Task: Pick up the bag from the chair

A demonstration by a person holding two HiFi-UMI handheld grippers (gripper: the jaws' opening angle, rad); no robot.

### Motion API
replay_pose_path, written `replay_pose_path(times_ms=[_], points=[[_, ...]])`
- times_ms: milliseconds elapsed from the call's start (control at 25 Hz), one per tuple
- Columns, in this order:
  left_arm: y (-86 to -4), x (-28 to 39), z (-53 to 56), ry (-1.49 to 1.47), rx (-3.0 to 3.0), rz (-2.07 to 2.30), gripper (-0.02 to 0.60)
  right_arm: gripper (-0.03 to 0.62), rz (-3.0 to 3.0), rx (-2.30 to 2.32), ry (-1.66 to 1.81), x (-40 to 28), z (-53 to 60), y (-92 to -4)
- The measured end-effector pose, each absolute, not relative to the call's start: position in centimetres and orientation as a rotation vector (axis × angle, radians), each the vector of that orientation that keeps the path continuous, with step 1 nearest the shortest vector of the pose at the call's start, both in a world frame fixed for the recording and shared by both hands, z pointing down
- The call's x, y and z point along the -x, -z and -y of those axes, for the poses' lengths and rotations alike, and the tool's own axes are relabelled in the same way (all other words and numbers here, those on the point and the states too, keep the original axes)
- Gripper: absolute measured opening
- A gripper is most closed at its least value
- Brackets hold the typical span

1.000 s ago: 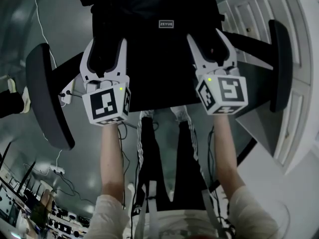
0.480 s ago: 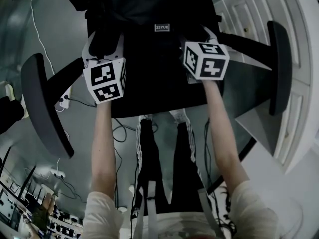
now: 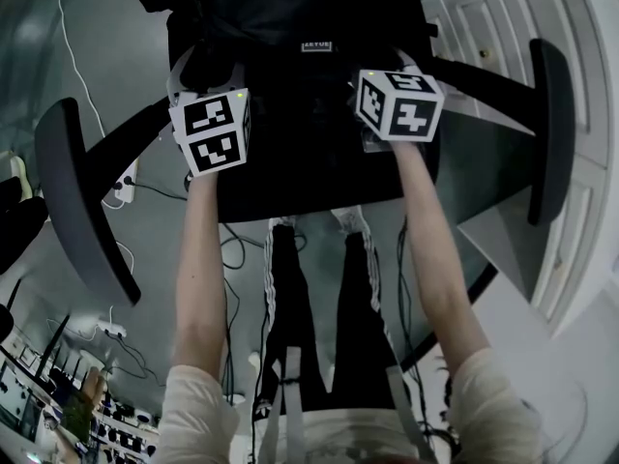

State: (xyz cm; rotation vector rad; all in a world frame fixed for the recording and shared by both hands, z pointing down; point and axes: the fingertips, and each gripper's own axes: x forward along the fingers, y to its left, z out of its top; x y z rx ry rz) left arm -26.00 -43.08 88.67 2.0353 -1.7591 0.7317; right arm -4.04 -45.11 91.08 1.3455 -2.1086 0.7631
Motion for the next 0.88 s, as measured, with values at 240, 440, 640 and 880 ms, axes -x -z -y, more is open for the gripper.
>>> replay_pose_path(times_ms=[240, 440, 640, 880], points=[[-89.0, 25.9, 43.0, -0.696, -1.993, 1.722, 0.168, 0.146, 2.102, -1.305, -0.774, 4.4, 45.2, -91.6], [-88.7, 25.6, 42.5, -0.700, -1.977, 1.741, 0.101, 0.114, 2.125, -1.315, -0.742, 4.4, 44.8, -91.3], [-86.7, 25.5, 41.7, -0.664, -1.993, 1.788, 0.077, 0.089, 2.133, -1.349, -0.711, 4.2, 44.3, -89.3], [-82.7, 25.0, 40.0, -0.615, -2.014, 1.835, 0.070, 0.066, 2.172, -1.393, -0.683, 3.7, 43.1, -85.0]])
